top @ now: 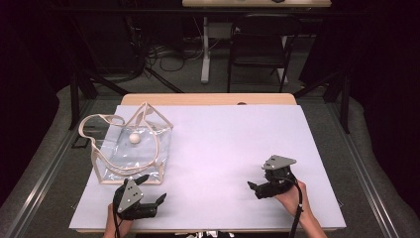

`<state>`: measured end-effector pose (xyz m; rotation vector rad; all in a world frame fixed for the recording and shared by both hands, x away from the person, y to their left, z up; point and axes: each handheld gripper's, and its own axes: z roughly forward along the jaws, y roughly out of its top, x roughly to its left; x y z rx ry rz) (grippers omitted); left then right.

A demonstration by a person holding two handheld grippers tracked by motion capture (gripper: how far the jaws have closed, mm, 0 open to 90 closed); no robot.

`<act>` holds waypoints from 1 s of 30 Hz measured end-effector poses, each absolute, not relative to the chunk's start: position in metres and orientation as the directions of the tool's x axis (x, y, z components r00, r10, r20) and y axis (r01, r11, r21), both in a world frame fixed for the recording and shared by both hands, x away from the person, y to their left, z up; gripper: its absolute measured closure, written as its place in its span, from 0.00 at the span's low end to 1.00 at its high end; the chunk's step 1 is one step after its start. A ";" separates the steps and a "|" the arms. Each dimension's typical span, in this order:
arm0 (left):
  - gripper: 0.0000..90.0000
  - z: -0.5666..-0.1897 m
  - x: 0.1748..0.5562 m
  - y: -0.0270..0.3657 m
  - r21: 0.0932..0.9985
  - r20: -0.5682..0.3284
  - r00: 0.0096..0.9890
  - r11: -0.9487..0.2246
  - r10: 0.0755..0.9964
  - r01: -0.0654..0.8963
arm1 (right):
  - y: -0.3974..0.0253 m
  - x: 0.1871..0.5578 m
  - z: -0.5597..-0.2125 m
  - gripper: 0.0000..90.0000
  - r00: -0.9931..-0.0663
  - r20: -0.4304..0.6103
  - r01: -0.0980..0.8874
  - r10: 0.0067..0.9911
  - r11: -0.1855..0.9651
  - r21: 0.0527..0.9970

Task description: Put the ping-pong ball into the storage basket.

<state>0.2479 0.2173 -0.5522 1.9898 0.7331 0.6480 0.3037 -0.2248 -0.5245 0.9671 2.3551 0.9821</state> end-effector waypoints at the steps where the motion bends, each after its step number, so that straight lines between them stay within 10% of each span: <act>1: 0.18 -0.552 0.248 0.217 0.871 0.156 0.688 -0.428 0.709 0.242 | -0.226 0.303 -0.526 0.03 -0.674 -0.102 0.440 0.732 0.508 0.740; 30: 0.18 -0.553 0.248 0.217 0.870 0.153 0.691 -0.428 0.707 0.246 | -0.253 0.274 -0.554 0.03 -0.621 -0.093 0.454 0.779 0.453 0.767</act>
